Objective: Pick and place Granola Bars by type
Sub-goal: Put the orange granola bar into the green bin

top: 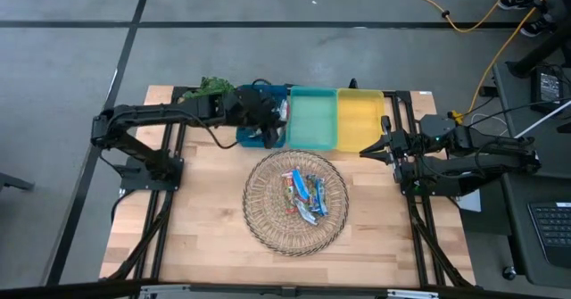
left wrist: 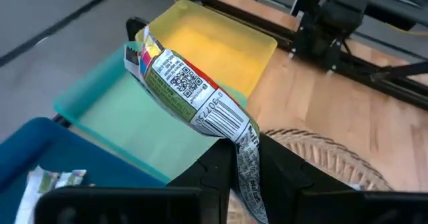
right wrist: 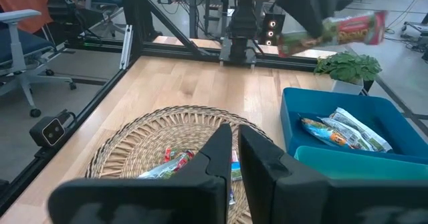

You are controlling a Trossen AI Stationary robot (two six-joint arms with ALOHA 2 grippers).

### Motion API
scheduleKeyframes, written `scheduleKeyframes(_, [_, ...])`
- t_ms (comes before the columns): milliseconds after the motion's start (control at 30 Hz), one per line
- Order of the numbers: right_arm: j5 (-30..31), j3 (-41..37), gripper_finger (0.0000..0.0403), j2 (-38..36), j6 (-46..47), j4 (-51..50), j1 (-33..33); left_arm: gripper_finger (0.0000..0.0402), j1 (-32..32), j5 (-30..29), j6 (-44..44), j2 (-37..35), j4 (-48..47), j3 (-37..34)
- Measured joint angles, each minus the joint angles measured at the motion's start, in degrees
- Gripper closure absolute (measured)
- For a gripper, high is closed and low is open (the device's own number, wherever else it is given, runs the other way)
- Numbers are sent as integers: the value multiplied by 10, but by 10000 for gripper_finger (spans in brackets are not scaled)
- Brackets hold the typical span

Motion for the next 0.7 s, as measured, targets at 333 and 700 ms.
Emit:
scheduleKeyframes(333, [0, 0, 370, 0, 0, 0, 0, 346, 50, 77, 60, 77, 27, 43])
scheduleKeyframes(700, [0, 0, 370, 0, 0, 0, 0, 345, 84, 126, 106, 222, 26, 165])
